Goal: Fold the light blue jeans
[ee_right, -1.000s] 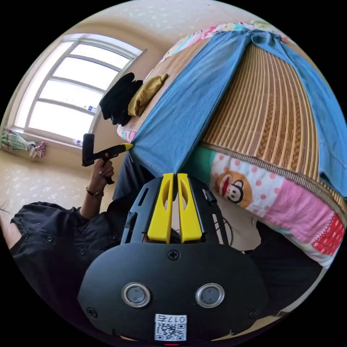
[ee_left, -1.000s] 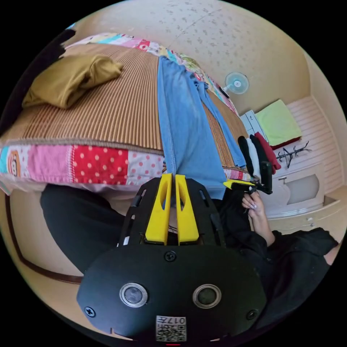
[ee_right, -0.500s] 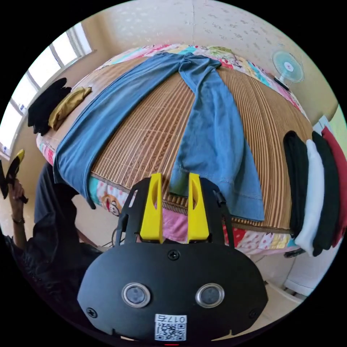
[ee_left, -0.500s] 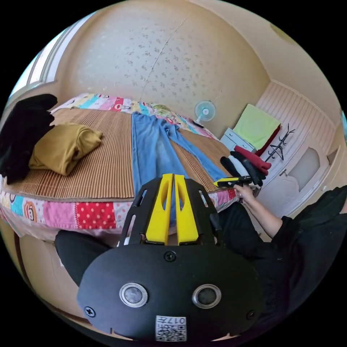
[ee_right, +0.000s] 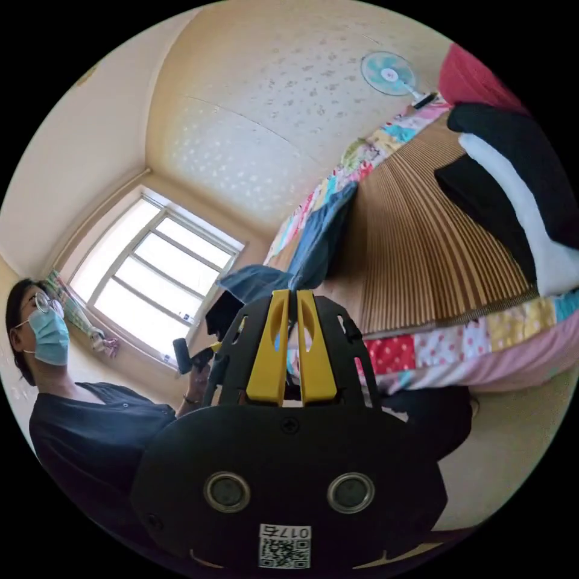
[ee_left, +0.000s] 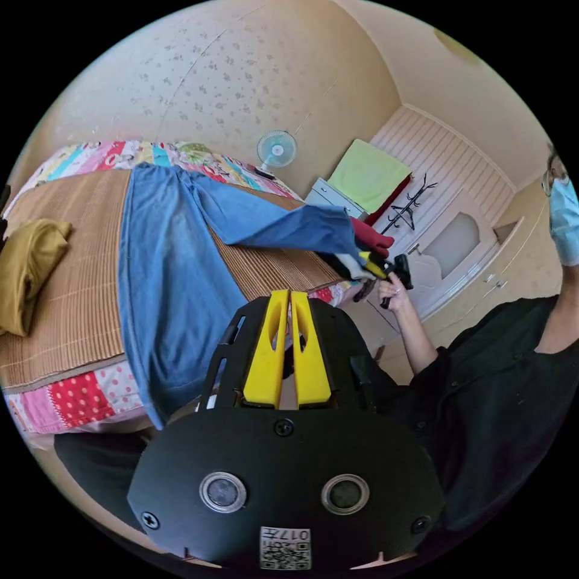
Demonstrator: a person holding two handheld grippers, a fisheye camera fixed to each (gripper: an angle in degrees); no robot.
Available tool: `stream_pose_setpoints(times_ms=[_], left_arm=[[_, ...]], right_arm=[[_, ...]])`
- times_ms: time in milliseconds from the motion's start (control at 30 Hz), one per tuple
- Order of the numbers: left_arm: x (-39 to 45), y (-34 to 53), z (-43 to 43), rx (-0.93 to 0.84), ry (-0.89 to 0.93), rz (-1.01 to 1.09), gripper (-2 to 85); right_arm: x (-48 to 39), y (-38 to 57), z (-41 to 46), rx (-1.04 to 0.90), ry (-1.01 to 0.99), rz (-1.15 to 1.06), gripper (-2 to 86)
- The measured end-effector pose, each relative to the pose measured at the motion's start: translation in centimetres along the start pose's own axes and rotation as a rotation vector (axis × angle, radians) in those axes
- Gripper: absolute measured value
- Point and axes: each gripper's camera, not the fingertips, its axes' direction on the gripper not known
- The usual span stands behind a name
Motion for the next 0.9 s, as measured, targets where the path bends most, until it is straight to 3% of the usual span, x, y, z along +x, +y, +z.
stream_pose_setpoints(times_ms=[67, 167, 500, 600, 733, 800, 900], left_arm=[[-0.2, -0.7, 2.7, -0.024, 0.030, -0.032, -0.2], [0.1, -2.9, 6.9, -0.095, 0.011, -0.040, 3.6], [6.0, -17.4, 24.5, -0.312, 0.092, 0.265, 7.6], [5.4, -21.7, 31.6, -0.445, 0.004, 0.307, 9.0], [2.6, -22.3, 41.6, -0.791, -0.035, 0.324, 9.4], [1.3, -22.7, 41.2, -0.747, -0.044, 0.312, 5.8], [-0.4, -22.3, 38.5, -0.713, 0.167, 0.244, -0.2]], right_arm=[[4.1, 2.3, 0.4, -0.023, 0.090, 0.131, 2.6], [6.9, 4.6, 0.3, 0.000, 0.063, 0.214, 2.6], [2.3, 2.4, 0.9, -0.123, 0.366, 0.053, 2.6], [1.5, 1.7, 1.3, -0.127, 0.408, 0.022, 2.6], [1.6, 1.2, 1.4, -0.164, 0.455, 0.037, 2.5], [2.0, 1.2, 0.8, -0.161, 0.447, 0.052, 2.5], [2.5, 1.3, 0.0, -0.160, 0.392, 0.016, 2.5]])
